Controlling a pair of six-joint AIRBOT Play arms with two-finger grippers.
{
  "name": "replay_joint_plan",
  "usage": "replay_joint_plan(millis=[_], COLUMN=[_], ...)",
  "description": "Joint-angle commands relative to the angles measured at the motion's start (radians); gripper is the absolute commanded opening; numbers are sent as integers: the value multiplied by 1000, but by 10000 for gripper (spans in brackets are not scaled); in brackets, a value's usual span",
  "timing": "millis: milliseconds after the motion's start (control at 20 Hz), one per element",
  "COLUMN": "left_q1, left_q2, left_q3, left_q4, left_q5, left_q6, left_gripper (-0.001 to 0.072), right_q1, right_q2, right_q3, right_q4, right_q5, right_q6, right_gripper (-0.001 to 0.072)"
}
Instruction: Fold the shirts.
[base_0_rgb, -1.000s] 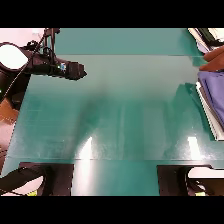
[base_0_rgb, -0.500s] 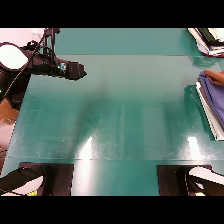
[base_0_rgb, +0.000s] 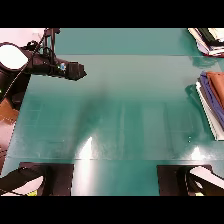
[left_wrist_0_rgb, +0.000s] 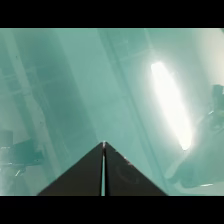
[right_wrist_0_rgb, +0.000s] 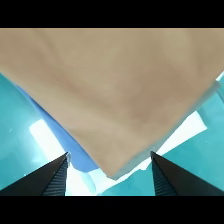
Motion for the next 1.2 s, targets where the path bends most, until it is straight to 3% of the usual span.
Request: replay_joint_plan(millis=[0,200,300,350,450,600,700,1150], left_q1=[0,0,0,0,0,0,0,0], left_q2=[-1,-1,-1,-1,-1,-1,-1,-1], left_q3=[1,1,1,1,1,1,1,1], left_q4=[0,0,-1,-11,-15,-15,-15,-15], left_q5=[2,21,18,13,31,62,82,82], left_q6=[0,-1,-2,-2,-2,-2,-2,-2], left_gripper=[25,26,26,26,26,25,26,26], right_q1=[21,226,391,476,642,831,918,996], right_q2=[14,14,14,14,14,14,14,14], right_q3=[32,140,165,172,172,172,172,172], right_q4=[90,357,389,375,336,249,206,191], right_q5=[-40,-53,-66,-80,-135,-206,-220,-217], right_q6=[2,1,1,0,0,0,0,0], right_gripper=[582,581,570,527,296,274,19,14])
